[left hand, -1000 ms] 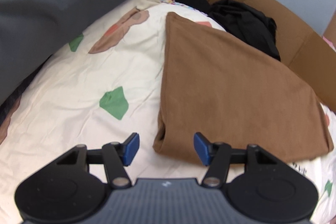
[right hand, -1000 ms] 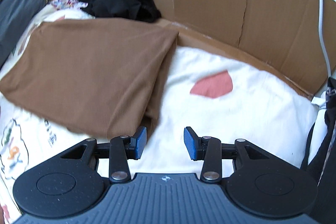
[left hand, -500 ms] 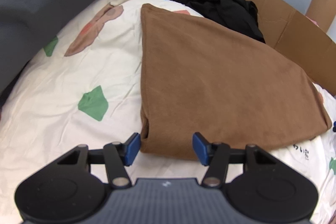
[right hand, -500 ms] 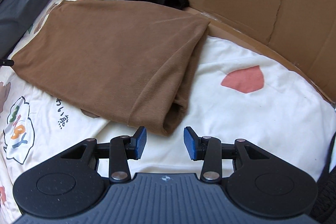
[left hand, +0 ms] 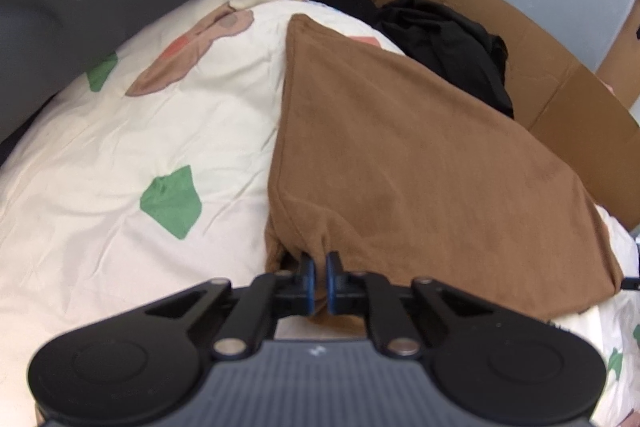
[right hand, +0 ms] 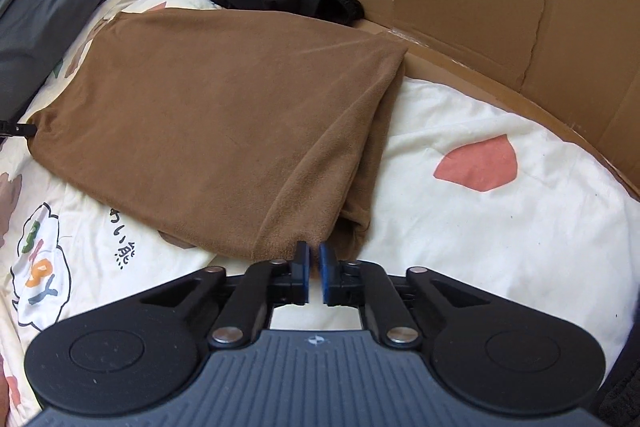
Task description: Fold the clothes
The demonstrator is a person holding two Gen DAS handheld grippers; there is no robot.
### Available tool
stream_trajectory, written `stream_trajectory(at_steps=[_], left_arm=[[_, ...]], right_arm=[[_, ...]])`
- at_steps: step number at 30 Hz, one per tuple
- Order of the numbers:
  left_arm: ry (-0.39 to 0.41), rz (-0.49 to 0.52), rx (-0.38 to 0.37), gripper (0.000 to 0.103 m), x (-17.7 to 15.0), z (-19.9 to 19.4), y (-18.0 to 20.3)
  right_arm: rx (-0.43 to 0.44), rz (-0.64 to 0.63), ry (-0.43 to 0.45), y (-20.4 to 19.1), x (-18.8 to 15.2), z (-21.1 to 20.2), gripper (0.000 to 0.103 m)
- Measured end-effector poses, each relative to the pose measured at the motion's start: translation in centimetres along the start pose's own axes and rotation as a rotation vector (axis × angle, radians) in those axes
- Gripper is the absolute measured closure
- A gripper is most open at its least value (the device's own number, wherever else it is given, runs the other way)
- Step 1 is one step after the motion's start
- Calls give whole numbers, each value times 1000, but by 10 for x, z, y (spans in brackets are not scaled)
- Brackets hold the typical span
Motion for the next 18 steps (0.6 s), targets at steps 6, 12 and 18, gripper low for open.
stream_trajectory(at_steps=[6,12,18], left_arm=[[8,-1,11,98,9,1,-6],[11,11,31,98,15,2,-4],[11,-8,26,98,14,2,-5]], right_arm=[[-43,24,7,18,3,-3,103],[-8,69,23,29,7,-11,102],[67,73,-9,9,1,-8,85]])
Point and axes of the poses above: each gripper's, at about its wrist camera, not at the fingertips, and z roughly the way its jaws point, y to its right, x to its top, the point moved 8 cm from there along z, roughly the way its jaws point, and after that the axes turned 14 degrees about z, right-handed, at the moved point
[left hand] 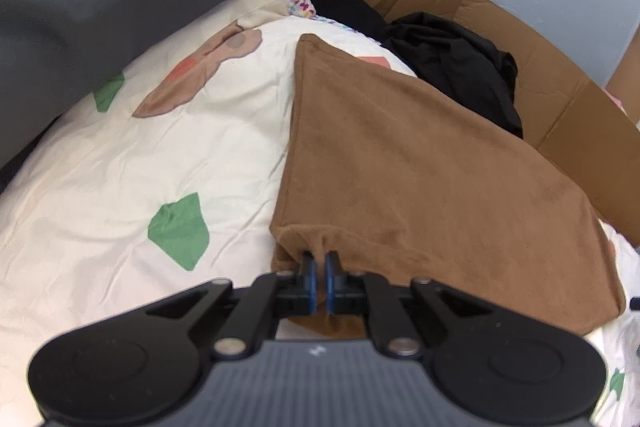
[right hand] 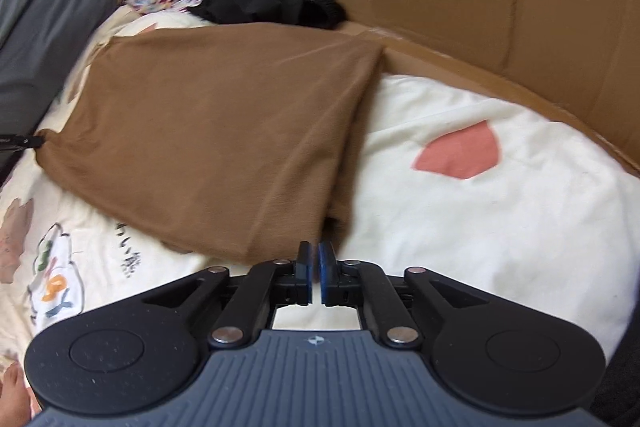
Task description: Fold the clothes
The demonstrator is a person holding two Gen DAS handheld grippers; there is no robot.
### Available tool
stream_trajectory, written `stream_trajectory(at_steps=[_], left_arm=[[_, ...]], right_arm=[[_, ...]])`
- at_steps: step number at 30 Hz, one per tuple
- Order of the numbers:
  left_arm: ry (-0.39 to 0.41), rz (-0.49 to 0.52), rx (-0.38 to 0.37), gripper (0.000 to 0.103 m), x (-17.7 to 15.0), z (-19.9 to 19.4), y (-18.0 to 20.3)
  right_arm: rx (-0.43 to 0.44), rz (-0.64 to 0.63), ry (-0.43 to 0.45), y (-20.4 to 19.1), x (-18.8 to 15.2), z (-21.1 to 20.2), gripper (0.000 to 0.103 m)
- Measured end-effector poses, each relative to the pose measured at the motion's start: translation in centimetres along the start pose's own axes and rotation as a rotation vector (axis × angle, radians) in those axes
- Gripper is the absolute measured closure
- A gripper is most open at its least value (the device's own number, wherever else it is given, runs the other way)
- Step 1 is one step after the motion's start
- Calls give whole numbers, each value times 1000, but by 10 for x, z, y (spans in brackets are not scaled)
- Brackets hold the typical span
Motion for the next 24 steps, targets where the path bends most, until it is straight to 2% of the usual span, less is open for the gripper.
stream_trajectory(at_steps=[3,4,7,8,9,10,13,18,24], left_arm=[[-1,6,-1,98,0,1,1],[0,6,-2,98,0,0,1],[6,6,-6,98,1,0,1],[9,4,-7,98,2,0,0],[10,4,-9,98,2,0,0],[12,3,-12,98,3,-1,0],[27,-8,-13,98,7,-4,-3],[52,-18,6,99,16,-11,-8],[14,-39,12,98,10,-2,-11]], right_arm=[[-13,-17,-11,-7,-3,6,64],[-29,-22,-14,-8,-3,8,60],[-43,-27,-22,-8,-2,14,60],[-27,-40,-27,-9,-3,15,62],[-21,-53,-34,-10,-4,16,74],[-28,-65,-40,-10,-5,17,96],[-54,-70,-67,-4,-8,20,99],[-90,-86,-37,3,2,9,100],[-109,-80,-24,6,12,6,100]])
Point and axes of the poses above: each gripper's, at about its wrist camera, not at the fingertips, and z roughly the way its jaws point, y to its right, x to its top, the point moved 8 cm from there along z, roughly the way its jaws point, and after that the axes turned 14 degrees about z, right-handed, at the moved point
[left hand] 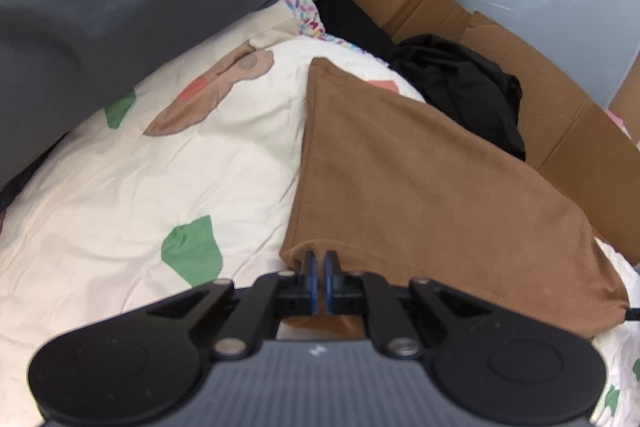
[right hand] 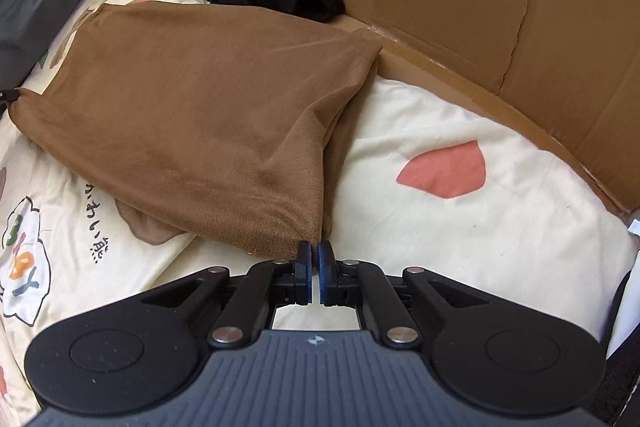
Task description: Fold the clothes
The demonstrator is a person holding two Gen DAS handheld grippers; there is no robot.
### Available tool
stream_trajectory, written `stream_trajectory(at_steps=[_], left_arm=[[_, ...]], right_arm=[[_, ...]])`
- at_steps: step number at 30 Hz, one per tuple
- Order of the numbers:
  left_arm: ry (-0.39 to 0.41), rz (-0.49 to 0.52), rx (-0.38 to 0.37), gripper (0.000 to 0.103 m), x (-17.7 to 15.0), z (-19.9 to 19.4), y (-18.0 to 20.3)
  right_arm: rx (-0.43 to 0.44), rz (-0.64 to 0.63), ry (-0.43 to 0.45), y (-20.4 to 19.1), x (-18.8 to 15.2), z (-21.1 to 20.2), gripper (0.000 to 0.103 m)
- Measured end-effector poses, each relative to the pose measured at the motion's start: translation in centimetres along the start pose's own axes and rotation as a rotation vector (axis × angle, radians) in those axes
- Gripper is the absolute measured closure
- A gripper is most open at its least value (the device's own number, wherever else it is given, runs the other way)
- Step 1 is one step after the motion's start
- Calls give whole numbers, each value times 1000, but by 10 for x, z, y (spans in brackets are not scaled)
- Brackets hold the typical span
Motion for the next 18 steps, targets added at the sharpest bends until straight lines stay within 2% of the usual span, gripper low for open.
stream_trajectory(at_steps=[3,6,10,12,14,18], left_arm=[[-19,-17,-6,91,-5,1,-3],[-1,-16,10,81,-7,-6,-6],[-2,-51,1,73,-16,-14,-13],[6,-55,-2,64,-19,-17,-15],[11,-50,-7,61,-21,-19,-15],[34,-9,8,62,-16,-22,-12]], right_arm=[[17,23,-24,-3,-5,4,98],[17,36,-43,-3,-13,5,88],[28,61,-51,0,-20,5,61],[33,78,-39,2,-21,2,59],[37,90,-27,3,-19,0,59],[57,123,28,2,-7,-7,59]])
Point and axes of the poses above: each gripper's, at about its wrist camera, not at the fingertips, and z roughly the way its jaws point, y to its right, x to its top, the point moved 8 cm from there along z, roughly the way its jaws point, and after that the axes turned 14 degrees about z, right-handed, at the moved point
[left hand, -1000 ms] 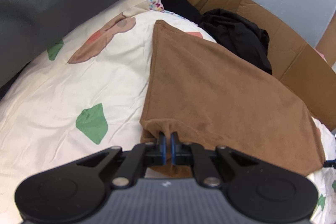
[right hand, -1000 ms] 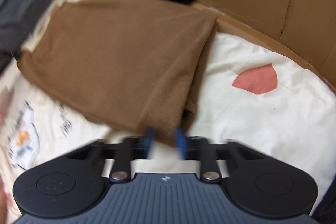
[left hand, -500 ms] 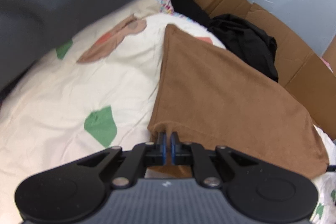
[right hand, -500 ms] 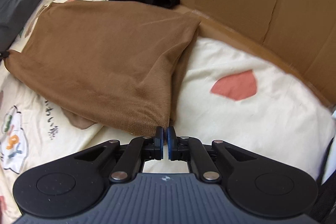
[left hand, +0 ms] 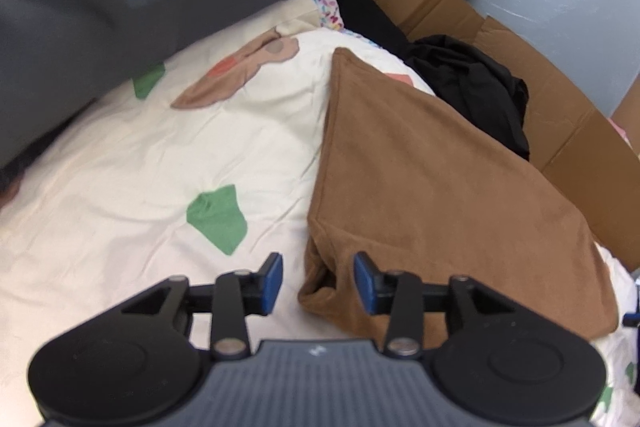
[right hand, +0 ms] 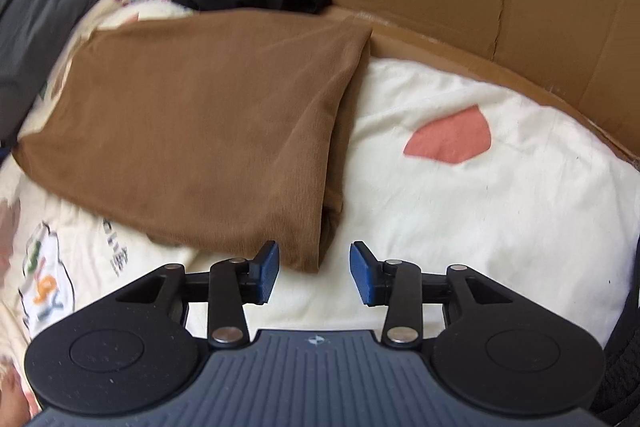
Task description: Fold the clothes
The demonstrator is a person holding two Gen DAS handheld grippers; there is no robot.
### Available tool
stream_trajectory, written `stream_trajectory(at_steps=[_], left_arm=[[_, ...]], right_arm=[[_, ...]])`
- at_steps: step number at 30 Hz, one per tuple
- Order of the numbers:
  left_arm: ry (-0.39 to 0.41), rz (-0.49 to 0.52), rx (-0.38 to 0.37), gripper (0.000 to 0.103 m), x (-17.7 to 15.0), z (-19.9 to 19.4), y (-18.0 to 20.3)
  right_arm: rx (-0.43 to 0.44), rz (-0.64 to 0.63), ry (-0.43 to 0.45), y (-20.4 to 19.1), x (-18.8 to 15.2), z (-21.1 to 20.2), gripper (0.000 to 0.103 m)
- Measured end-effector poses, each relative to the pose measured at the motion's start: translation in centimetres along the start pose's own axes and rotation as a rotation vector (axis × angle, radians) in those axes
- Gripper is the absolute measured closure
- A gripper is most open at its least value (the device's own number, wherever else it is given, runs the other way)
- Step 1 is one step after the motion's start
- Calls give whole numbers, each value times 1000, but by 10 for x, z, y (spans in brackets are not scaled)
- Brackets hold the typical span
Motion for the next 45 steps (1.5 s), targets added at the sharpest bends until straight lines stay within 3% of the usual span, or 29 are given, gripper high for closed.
stream_trajectory(at_steps=[1,4,7,10,15,21,29,33,35,45], left_arm=[[9,17,-9,63,3,-1,3],[27,108,-107,81,15,-3,25],[29,146,-142,83,19,-1,41],[11,173,-158,83,16,7,55],[-35,241,-121,83,6,26,71],[-98,243,-63,83,-5,54,59],[-95,265,1,100,-13,51,32],[-82,201,53,98,-12,35,4],[-77,199,78,86,-14,25,-4],[-45,140,2,81,-25,-4,-13]], right_arm=[[2,-3,16,-2,3,-1,59],[15,-19,57,-8,11,-4,59],[52,-54,88,-20,15,-6,60],[66,-93,64,-31,14,2,64],[57,-151,21,-45,7,18,68],[8,-210,-11,-48,3,38,68],[-44,-221,-39,-29,-10,52,69],[-72,-239,-34,-26,-11,47,69],[-91,-213,-28,-22,-9,43,69],[-90,-83,-7,2,-12,11,67]])
Point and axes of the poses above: each gripper's, at about its wrist camera, not at the fingertips, and z roughly the way its jaws point, y to its right, x to its top, the point moved 8 cm from there along z, roughly the way its jaws point, and after that the axes turned 14 degrees about z, right-handed, at the moved point
